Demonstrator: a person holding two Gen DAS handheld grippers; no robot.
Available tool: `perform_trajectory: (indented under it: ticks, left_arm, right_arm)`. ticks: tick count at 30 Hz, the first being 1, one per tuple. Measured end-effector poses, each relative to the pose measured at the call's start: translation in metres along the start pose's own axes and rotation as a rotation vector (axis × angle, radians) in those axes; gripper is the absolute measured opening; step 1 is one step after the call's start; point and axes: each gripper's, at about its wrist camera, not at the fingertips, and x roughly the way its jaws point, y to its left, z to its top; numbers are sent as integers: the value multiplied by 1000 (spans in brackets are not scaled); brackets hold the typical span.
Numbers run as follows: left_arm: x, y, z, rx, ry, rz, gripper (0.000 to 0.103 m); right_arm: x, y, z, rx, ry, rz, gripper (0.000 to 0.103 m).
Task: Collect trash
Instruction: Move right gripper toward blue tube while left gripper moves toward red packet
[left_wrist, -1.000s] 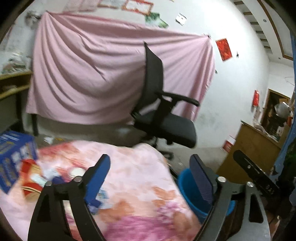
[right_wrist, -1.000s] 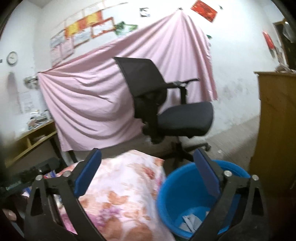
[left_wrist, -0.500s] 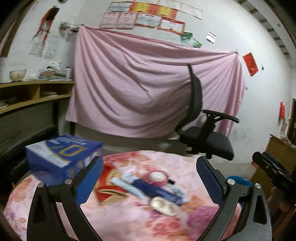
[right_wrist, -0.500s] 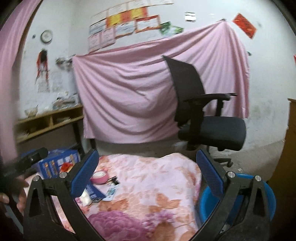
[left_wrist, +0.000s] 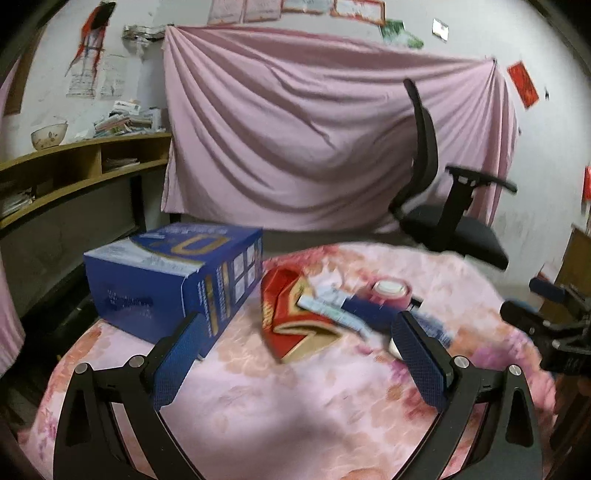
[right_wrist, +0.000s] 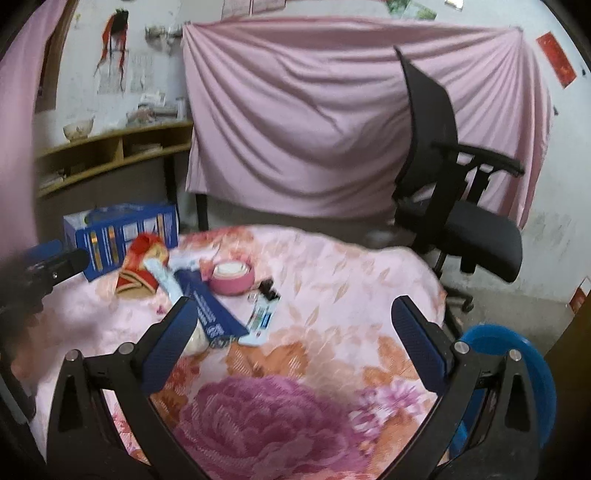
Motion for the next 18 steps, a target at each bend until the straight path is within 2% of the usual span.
perform_trajectory:
  ticks: [6, 9, 12, 14, 18]
  left_arm:
    - [24, 18, -5, -69, 136, -37, 98]
    - [30, 26, -4, -114, 172, -72, 95]
    - [37, 28, -3, -129, 199, -94, 79]
    - [43, 28, -2, -143, 226, -111, 64]
    - [54, 26, 3, -163, 256, -139, 51]
  right_arm:
    - [17, 4, 7, 50, 87, 20, 103]
    - [25, 8, 12, 83, 107, 48, 103]
    - [37, 13, 15, 106, 136, 70, 97]
    - [45, 18, 17, 119, 154, 91, 92]
    - [64, 34, 18, 97, 200, 110, 83]
